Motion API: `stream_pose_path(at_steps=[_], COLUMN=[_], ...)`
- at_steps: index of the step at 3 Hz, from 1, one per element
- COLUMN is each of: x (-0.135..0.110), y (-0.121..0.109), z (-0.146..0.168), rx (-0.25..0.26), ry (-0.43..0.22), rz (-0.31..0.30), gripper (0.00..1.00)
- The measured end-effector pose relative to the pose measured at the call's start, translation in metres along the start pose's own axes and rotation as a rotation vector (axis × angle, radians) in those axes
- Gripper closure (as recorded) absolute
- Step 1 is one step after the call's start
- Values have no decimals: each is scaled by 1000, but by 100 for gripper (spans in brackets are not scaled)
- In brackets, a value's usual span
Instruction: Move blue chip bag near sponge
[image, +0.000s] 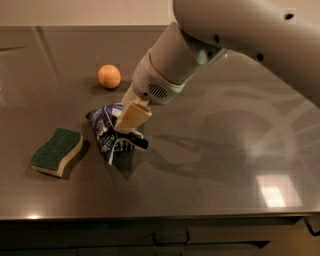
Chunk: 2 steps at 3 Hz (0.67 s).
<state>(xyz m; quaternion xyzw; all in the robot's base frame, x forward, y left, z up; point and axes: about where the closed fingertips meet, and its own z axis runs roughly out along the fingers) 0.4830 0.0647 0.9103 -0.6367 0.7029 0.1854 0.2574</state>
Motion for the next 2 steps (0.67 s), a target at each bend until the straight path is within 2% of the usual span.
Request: stream_pose_path(at_steps=[1, 2], x=[-1, -1], y=[1, 1], z=[0, 0], rx=[1, 1], ry=[1, 1], rz=[-2, -2], gripper=[0, 0])
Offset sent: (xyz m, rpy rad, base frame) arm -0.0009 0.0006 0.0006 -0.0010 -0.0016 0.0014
